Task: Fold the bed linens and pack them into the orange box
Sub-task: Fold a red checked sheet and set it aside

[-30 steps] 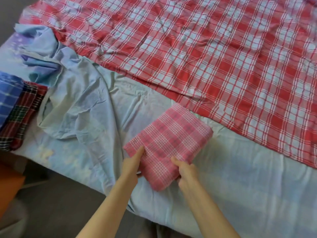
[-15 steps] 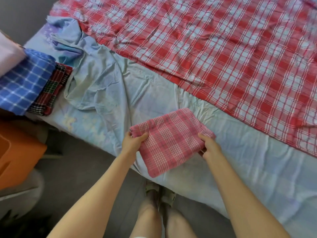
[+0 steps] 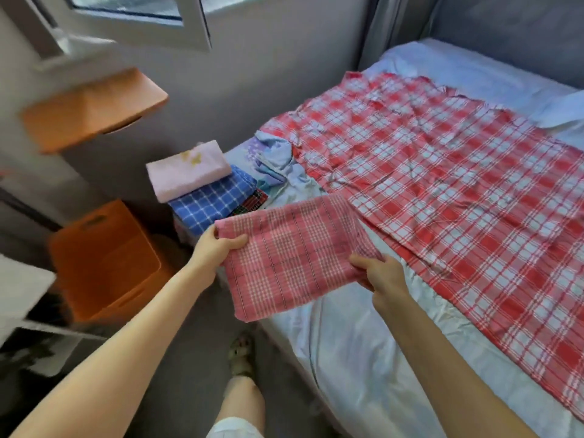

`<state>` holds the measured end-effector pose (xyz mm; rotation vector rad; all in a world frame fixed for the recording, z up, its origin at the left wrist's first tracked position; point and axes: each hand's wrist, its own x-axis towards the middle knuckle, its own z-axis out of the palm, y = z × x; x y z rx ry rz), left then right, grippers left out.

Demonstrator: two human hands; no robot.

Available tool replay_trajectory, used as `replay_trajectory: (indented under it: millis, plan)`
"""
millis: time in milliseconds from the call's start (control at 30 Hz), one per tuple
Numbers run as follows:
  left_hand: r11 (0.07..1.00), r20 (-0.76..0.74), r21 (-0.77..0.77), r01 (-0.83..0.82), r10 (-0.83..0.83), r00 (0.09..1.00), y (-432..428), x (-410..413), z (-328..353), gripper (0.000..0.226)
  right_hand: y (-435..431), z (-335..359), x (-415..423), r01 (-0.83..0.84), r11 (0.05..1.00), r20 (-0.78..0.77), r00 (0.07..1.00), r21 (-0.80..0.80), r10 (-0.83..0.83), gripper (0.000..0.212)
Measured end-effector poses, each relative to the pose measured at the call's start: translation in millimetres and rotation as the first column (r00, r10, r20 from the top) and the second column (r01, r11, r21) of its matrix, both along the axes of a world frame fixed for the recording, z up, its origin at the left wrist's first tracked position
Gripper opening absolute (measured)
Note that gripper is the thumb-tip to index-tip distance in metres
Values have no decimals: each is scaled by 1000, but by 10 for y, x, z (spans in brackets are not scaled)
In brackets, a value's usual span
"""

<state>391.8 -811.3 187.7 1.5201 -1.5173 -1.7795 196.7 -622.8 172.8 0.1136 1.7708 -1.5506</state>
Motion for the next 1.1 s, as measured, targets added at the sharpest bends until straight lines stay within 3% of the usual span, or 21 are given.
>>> replay_trajectory:
  millis: [200,367,533,633,700,767,800,867,1033,1100]
  plan:
    - [997,38,-17,-70,70,997,-1482,424,-30,30,-1660,-110,227,-113,994,-45,993,-7,112,24]
    - [990,87,-97,-100,108,990,-2963,499,-178,38,-3041,-413,444,-162,982,30,987,92,160,22]
    - [984,256,-174,-47,91,962,-4146,353,-312,34,-4058,-602,562,-123,979,79,991,160,112,21]
    - [962,440,-268,46,79,895,-4584,173,-429,39,-4466,-776,513,-155,955,44,988,253,149,21]
    - [920,584,-367,136,114,804,-4694,42,-494,47,-4572,-884,501,-345,828,-45,913,442,405,26]
    - [889,634,-410,205,116,765,-4752,-128,-559,51,-4594,-996,482,-557,554,5,708,619,706,32]
    - [879,636,-412,239,90,767,-4772,-224,-608,51,-4573,-1043,456,-610,453,46,627,650,778,33]
    - [860,640,-402,314,20,768,-4810,-432,-686,49,-4523,-1093,343,-635,386,70,571,669,818,29]
    - [818,595,-357,452,-174,785,-4952,-1318,-848,39,-4444,-1042,-423,-501,481,-45,658,720,752,16]
    - [830,565,-315,460,-225,794,-4980,-1696,-908,37,-4398,-1021,-754,-434,525,-95,699,732,709,28]
